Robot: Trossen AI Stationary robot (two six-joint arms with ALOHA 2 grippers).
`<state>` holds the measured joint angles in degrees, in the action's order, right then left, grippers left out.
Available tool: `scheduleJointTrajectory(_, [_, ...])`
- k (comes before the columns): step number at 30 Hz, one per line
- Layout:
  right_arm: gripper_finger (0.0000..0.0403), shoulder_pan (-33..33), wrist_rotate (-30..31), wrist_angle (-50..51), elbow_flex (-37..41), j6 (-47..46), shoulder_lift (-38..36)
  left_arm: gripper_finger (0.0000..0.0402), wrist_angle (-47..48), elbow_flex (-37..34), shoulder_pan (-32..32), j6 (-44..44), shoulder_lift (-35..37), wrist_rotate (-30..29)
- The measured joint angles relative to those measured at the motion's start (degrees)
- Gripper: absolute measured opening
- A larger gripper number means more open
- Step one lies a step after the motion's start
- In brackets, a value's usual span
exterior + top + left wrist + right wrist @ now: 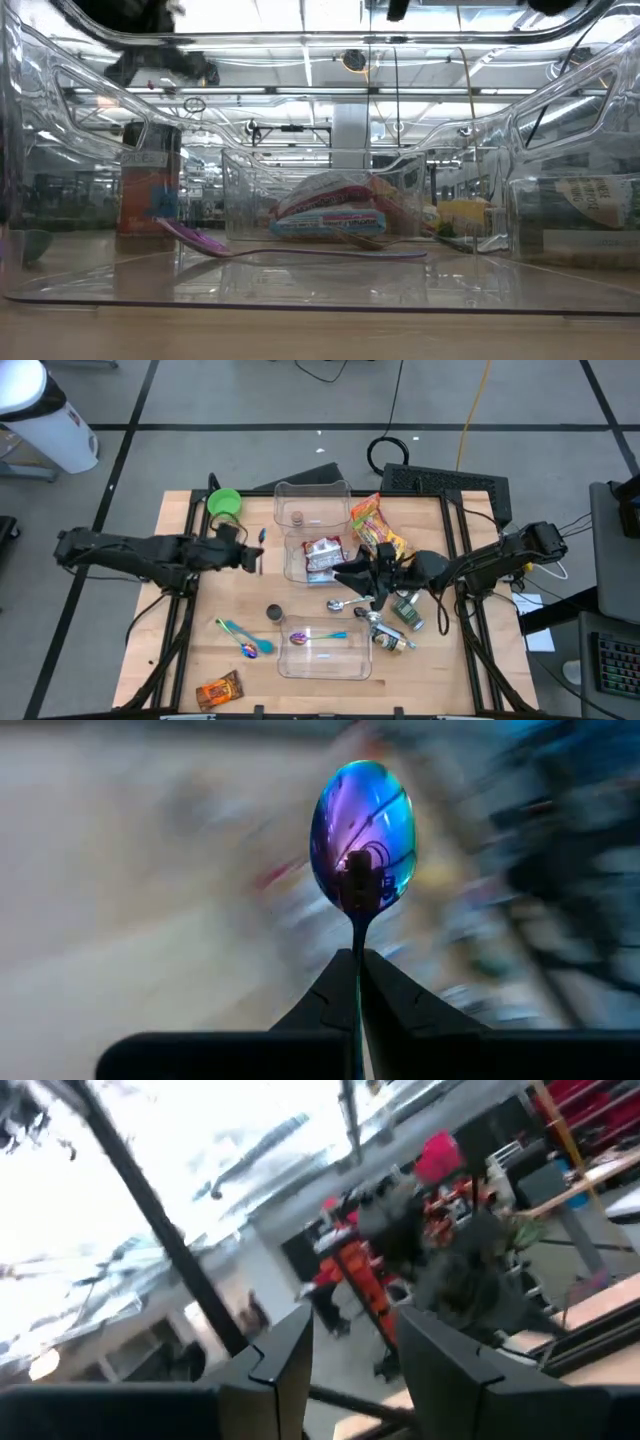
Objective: Pick & Place Food Item
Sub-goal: Put the top purple spoon into the bottom transparent bin
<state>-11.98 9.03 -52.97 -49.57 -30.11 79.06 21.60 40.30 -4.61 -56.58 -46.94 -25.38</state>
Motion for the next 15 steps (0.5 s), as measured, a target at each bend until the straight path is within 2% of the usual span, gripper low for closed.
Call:
scheduleJointTrajectory(3, [0.0142, -0.02, -3.18, 13.73, -6.62, 2.02, -0.01, 0.0005, -12.8, 0.06, -0.04, 9.24, 0.1, -0.14])
scheduleJointTrajectory(6, [0.0157, -0.01, -6.07, 30.26, -14.83, 5.46, 0.3, 0.0004, -23.87, 0.07, -0.04, 14.79, -1.27, -0.17])
scheduleJointTrajectory(8, [0.017, 0.22, -6.32, 37.51, -19.64, 7.4, 0.9, 0.0007, -30.27, 0.1, -0.02, 17.45, -3.22, 0.4])
scheduleJointTrajectory(11, [0.0194, 0.99, -6.28, 40.74, -23.04, 7.88, 1.77, 0.0004, -39.26, 0.04, -0.02, 21.11, -6.7, 4.32])
scheduleJointTrajectory(15, [0.0225, 2.77, -6.18, 40.91, -23.64, 5.35, 1.76, 0.0007, -50.08, 0.07, -0.06, 22.42, -11.95, 10.65])
